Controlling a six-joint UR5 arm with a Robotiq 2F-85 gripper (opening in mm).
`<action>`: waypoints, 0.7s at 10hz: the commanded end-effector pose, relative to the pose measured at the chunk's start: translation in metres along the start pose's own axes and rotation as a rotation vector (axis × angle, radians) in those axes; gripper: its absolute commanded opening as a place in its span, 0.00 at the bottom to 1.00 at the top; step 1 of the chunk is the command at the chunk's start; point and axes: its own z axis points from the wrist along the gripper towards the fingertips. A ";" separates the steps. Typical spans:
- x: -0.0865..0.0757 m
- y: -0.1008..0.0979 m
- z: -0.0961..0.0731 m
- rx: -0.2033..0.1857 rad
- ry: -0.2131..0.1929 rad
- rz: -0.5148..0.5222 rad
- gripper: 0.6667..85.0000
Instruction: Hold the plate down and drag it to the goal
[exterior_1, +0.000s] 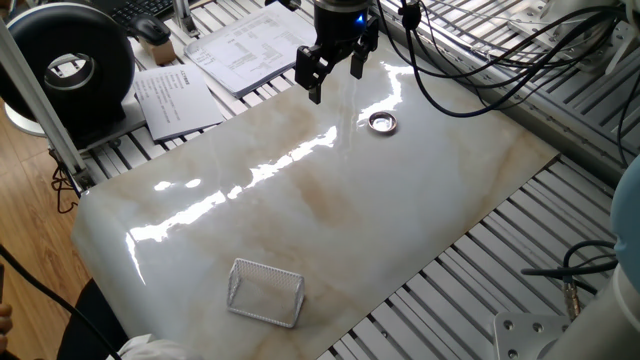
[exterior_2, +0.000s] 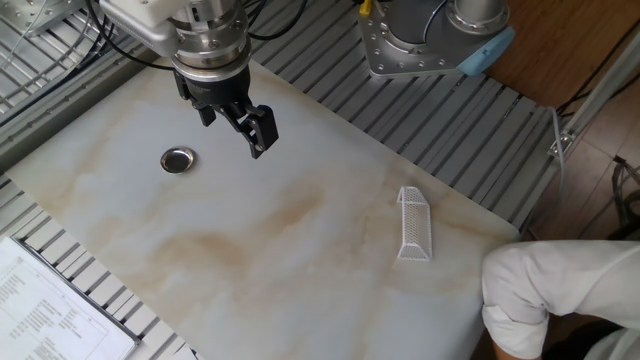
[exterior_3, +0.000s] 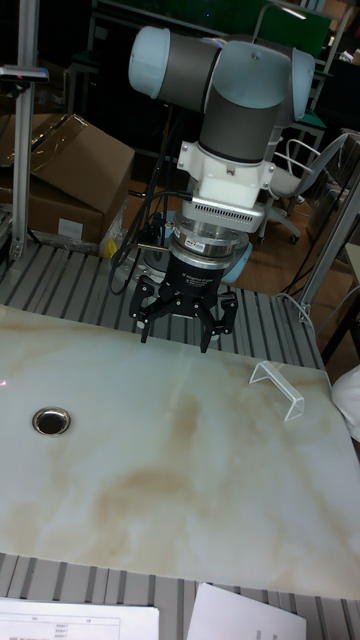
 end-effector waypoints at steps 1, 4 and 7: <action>-0.021 0.028 -0.002 -0.091 -0.091 -0.175 0.72; -0.013 0.033 0.020 -0.051 -0.079 -0.082 0.67; -0.022 0.026 0.020 -0.045 -0.084 -0.149 0.67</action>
